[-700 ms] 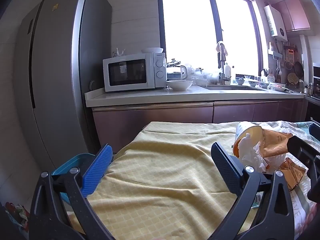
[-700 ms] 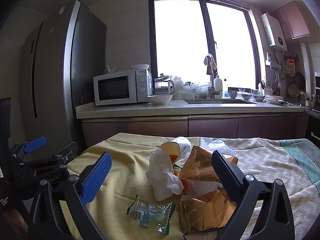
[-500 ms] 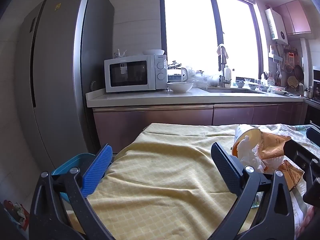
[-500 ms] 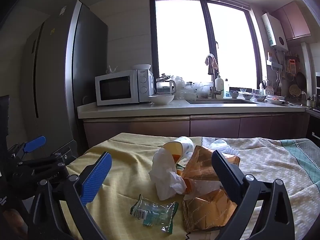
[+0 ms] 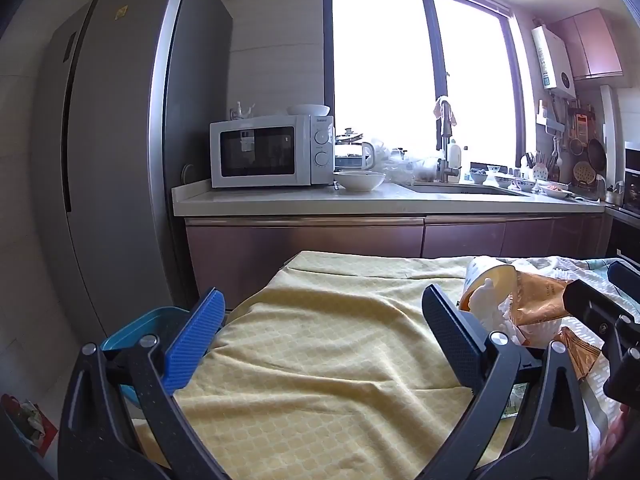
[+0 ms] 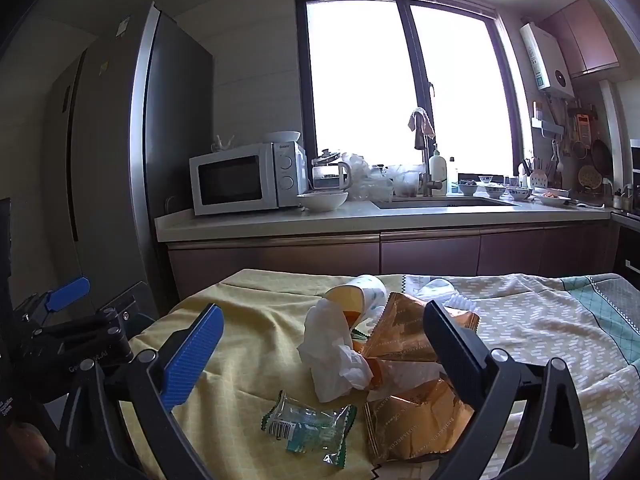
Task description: Collect trash
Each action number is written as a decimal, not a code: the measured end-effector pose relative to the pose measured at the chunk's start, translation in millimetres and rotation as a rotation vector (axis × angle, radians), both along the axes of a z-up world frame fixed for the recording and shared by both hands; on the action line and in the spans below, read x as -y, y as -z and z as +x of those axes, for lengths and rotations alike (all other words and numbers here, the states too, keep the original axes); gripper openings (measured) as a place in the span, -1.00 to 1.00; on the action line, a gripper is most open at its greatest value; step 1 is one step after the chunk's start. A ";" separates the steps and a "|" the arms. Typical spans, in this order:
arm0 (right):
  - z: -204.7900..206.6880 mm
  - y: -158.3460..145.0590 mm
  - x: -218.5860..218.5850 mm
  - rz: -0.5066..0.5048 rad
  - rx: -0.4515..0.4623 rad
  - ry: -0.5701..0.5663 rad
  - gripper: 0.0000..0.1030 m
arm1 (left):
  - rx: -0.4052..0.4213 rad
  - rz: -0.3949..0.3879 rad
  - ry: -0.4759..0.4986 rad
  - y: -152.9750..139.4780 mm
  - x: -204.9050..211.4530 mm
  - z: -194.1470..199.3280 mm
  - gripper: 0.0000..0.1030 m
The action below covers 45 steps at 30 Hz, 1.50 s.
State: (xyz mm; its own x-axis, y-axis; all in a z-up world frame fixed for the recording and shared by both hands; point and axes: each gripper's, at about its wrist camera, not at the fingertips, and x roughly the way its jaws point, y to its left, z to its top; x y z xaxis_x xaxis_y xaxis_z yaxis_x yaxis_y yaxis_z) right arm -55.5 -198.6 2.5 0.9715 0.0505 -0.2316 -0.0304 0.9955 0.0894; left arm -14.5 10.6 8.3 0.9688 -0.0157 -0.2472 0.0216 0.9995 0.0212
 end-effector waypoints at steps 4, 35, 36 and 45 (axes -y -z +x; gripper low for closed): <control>0.6 -0.6 -0.3 0.001 0.001 0.000 0.87 | 0.002 -0.005 0.001 -0.8 0.1 -1.9 0.89; 0.2 -0.2 0.2 0.010 0.003 -0.006 0.87 | 0.008 -0.018 0.002 2.0 1.0 -3.9 0.89; 0.2 -0.2 -0.2 0.010 0.003 -0.006 0.87 | 0.008 -0.019 0.003 2.1 0.8 -4.3 0.89; 0.6 -0.6 -0.4 0.012 0.002 -0.007 0.87 | 0.008 -0.022 0.005 2.3 1.3 -4.9 0.89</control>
State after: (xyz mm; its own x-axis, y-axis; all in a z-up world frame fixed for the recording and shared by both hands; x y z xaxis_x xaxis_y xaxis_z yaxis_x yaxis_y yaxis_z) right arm -54.9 -198.3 3.1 0.9715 0.0601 -0.2292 -0.0376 0.9942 0.1010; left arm -19.4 9.3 6.0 0.9707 -0.0259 -0.2390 0.0265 0.9996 -0.0007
